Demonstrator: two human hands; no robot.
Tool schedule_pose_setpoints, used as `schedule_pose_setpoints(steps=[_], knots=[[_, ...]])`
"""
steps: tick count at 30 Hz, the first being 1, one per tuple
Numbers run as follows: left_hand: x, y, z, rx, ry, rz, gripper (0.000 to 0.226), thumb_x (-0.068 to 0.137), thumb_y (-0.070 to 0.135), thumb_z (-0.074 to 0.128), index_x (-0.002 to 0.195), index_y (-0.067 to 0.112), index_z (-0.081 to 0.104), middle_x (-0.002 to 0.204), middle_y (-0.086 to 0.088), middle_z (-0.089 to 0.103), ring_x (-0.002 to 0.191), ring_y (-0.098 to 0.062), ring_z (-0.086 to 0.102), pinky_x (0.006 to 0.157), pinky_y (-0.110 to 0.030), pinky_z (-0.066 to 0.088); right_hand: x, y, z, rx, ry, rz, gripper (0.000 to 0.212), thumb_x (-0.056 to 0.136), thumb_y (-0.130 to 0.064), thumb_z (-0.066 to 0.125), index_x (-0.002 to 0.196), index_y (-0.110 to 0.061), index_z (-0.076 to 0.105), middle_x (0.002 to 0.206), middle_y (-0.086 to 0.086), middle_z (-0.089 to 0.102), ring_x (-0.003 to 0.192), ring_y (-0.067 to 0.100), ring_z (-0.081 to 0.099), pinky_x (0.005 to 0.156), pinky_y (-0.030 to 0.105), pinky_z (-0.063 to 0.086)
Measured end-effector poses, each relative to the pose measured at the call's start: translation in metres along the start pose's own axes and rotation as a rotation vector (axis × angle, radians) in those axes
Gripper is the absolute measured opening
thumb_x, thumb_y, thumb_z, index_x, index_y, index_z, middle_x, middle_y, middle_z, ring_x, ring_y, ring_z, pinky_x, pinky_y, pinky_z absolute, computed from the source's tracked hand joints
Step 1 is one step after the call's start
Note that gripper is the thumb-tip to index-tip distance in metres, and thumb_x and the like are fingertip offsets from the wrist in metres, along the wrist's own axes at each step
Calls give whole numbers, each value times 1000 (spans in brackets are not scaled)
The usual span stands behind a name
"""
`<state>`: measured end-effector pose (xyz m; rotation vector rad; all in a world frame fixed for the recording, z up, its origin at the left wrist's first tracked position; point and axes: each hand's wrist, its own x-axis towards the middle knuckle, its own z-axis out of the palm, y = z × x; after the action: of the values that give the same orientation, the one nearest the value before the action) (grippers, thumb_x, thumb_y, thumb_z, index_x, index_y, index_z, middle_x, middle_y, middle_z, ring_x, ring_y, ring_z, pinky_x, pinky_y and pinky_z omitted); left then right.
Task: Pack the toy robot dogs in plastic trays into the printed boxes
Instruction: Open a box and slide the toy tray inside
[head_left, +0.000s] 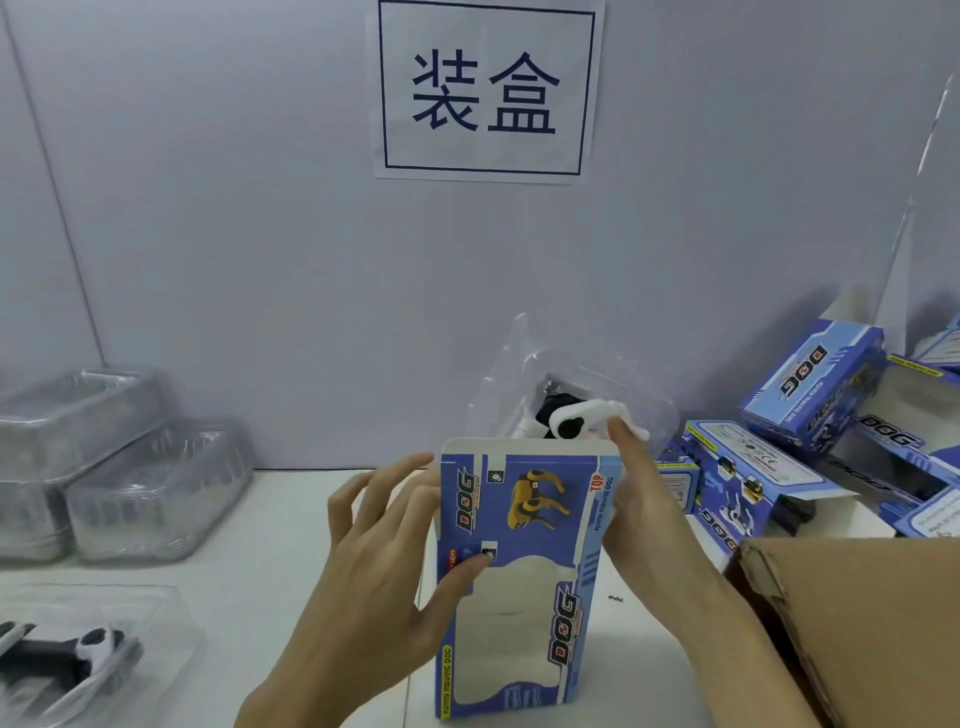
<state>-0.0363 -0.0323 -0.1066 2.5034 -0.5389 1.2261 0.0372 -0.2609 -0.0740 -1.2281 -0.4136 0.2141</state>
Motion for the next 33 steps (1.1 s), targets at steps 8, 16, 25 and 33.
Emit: schedule_pose_setpoints(steps=[8, 16, 25, 33], knots=[[1, 6, 0, -111, -13, -47, 47, 91, 66, 55, 122, 30, 51, 129, 16, 64, 123, 2, 45, 107, -8, 26, 6, -6, 7, -57, 148, 38, 47, 88, -66, 62, 123, -35, 69, 112, 5, 79, 107, 23, 75, 117, 55, 39], [3, 7, -9, -406, -81, -266, 51, 72, 75, 60, 115, 78, 33, 136, 53, 40, 131, 11, 38, 88, -13, 42, 9, -19, 18, -168, 168, 58, 54, 75, -76, 53, 102, -37, 79, 101, 0, 81, 93, 16, 78, 101, 47, 51], [2, 2, -7, -337, -159, -279, 48, 82, 80, 63, 122, 60, 44, 124, 58, 42, 127, 16, 36, 85, -10, 51, 13, -25, 14, -119, 85, 109, 71, 53, -76, 70, 105, -28, 78, 99, 8, 81, 84, 20, 79, 97, 44, 54], [2, 1, -9, -156, -173, -116, 53, 96, 76, 42, 135, 40, 43, 136, 31, 55, 119, 10, 45, 80, 11, 34, 13, -33, 16, -155, 75, -105, 60, 64, -62, 78, 110, -25, 78, 107, 7, 79, 95, 28, 77, 87, 46, 56]])
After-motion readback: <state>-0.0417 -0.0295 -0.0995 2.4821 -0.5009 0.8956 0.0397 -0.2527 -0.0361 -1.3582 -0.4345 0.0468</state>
